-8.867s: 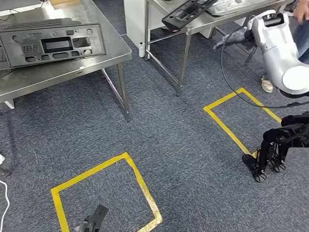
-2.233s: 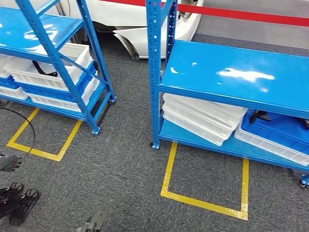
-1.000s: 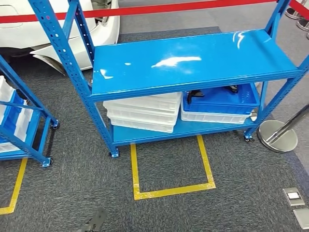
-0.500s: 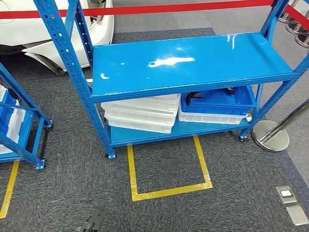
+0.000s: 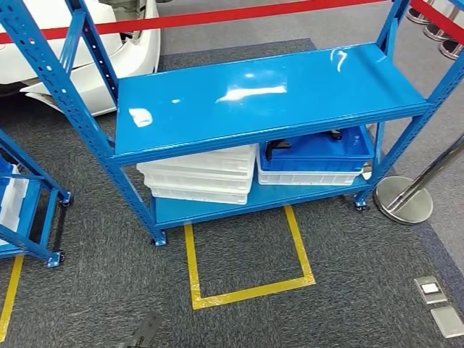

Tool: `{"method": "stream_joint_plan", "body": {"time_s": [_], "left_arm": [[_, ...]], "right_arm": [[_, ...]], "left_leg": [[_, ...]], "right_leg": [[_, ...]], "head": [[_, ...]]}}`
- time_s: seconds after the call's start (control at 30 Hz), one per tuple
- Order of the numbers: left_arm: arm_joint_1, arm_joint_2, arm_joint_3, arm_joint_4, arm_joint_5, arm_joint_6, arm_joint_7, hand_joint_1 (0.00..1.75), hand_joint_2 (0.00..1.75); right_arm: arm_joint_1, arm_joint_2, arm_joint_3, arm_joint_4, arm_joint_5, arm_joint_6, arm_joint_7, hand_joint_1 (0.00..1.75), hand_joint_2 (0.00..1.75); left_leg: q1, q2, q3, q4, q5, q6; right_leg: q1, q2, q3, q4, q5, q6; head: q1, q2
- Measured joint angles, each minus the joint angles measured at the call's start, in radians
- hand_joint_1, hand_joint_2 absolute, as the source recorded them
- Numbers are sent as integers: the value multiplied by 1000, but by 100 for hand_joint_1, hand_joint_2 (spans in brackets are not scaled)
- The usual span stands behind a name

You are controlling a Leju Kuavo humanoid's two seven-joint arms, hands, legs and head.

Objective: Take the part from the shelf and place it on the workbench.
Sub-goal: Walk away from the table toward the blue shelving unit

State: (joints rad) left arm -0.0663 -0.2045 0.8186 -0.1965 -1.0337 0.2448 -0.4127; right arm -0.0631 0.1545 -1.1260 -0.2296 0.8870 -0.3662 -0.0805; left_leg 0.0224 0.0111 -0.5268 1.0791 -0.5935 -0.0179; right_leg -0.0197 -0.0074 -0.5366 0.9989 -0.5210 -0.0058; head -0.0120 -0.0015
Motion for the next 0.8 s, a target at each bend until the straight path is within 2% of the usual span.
{"method": "stream_joint_plan", "body": {"time_s": [0.07, 0.1, 0.13, 0.17, 0.2, 0.23, 0.27, 0.3, 0.37, 0.43, 0.47, 0.5, 0.53, 0.6, 0.63, 0.67, 0.7, 0.73, 0.77, 0.8], "left_arm": [[3, 0, 0, 0, 0, 0, -1, 0, 0], [5, 0, 0, 0, 0, 1, -1, 0, 0], [8, 0, 0, 0, 0, 1, -1, 0, 0], [10, 0, 0, 0, 0, 1, -1, 0, 0], [12, 0, 0, 0, 0, 2, -1, 0, 0], [13, 0, 0, 0, 0, 3, -1, 0, 0], [14, 1, 0, 0, 0, 4, -1, 0, 0], [14, 1, 0, 0, 0, 5, -1, 0, 0], [12, 2, -1, 0, 0, 6, -2, 0, 0], [8, 4, 0, 0, 0, 7, -3, 0, 0], [7, 4, 0, 0, -1, 7, -3, 0, 0], [7, 5, 0, 0, -1, 7, -4, 0, 0], [8, 5, 0, 0, -2, 6, -4, 0, 0], [9, 4, 0, 0, -2, 6, -6, 0, 0], [10, 4, 0, 0, -2, 6, -6, 0, 0], [12, 4, 0, 0, -2, 6, -6, 0, 0], [12, 4, 0, 0, -1, 6, -6, 0, 0], [13, 4, 0, 0, -1, 7, -6, 0, 0], [14, 4, 0, 0, -2, 7, -6, 0, 0], [14, 3, 0, 0, -2, 7, -6, 0, 0]], "right_arm": [[-1, 0, 1, 0, 0, 0, 0, 0, 0], [-1, 0, 1, 0, 0, 0, 0, 0, 0], [1, 0, 2, 0, 0, 0, 0, 0, 0], [2, 0, 2, 0, 0, 0, 0, 0, 0], [3, 0, 2, 0, 0, 0, 0, 0, 0], [5, 0, 2, 0, 0, 0, 0, 0, 0], [5, 1, 2, 1, 0, 0, 0, 0, 0], [4, 2, 3, 1, 1, 1, 0, 0, 0], [0, 4, 4, 1, 2, 1, 0, 0, 0], [-3, 4, 5, 1, 2, 1, 0, 0, 0], [-4, 5, 6, 1, 2, 1, 0, 0, 0], [-4, 4, 6, 1, 2, 1, 0, 0, 0], [-4, 4, 6, 1, 2, 1, 0, 0, 0], [-2, 2, 6, 1, 2, 1, 0, 0, 0], [-1, 1, 6, 1, 2, 1, 0, 0, 0], [0, 1, 6, 1, 2, 2, 0, 0, 0], [1, 0, 6, 1, 3, 2, 0, 0, 0], [3, 0, 6, 1, 3, 2, 0, 0, 0], [6, -1, 6, 1, 3, 2, 0, 0, 0], [8, -1, 6, 2, 4, 3, -1, 0, 0]], "left_leg": [[-2, -1, -89, 152, -45, 2], [-3, -2, -135, 214, -52, 3], [-5, -2, -165, 239, -37, 7], [-6, -2, -177, 222, 2, 12], [-9, -3, -173, 170, 57, 19], [-12, -5, -161, 116, 103, 27], [-16, -6, -149, 72, 136, 35], [-22, -8, -135, 41, 144, 42], [-31, -10, -114, 11, 116, 52], [-26, -12, -83, -27, 94, 60], [-22, -13, -65, -42, 89, 63], [-17, -14, -44, -58, 84, 64], [-15, -14, -24, -68, 75, 65], [-9, -14, 15, -80, 53, 63], [-5, -15, 36, -82, 38, 60], [0, -15, 59, -82, 22, 56], [4, -16, 83, -83, 5, 52], [7, -16, 107, -83, -14, 47], [9, -16, 129, -83, -32, 41], [9, -16, 144, -85, -48, 33]], "right_leg": [[5, 4, 18, -1, -16, -10], [7, 8, 30, -1, -27, -12], [10, 13, 44, -1, -38, -13], [12, 18, 62, -1, -51, -12], [14, 22, 81, -1, -65, -11], [13, 25, 99, -3, -79, -10], [14, 28, 114, -4, -91, -6], [13, 30, 124, -6, -101, 0], [10, 31, 134, -11, -108, 15], [8, 28, 124, 15, -94, 28], [8, 26, 105, 51, -84, 33], [7, 23, 70, 107, -81, 39], [6, 21, 25, 169, -89, 44], [4, 20, -71, 269, -132, 54], [3, 19, -107, 285, -153, 57], [2, 19, -131, 275, -160, 60], [1, 17, -143, 243, -149, 62], [1, 12, -149, 190, -103, 64], [2, 5, -153, 142, -35, 62], [4, 0, -155, 107, 20, 55]], "head": [[-3, 0], [-3, 0], [-3, 0], [-3, 0], [-3, 0], [-2, 0], [0, 0], [1, 0], [1, 0], [0, 0], [1, 0], [2, 0], [4, 0], [4, 0], [4, 0], [5, 0], [5, 0], [5, 0], [6, 0], [8, 0]]}}
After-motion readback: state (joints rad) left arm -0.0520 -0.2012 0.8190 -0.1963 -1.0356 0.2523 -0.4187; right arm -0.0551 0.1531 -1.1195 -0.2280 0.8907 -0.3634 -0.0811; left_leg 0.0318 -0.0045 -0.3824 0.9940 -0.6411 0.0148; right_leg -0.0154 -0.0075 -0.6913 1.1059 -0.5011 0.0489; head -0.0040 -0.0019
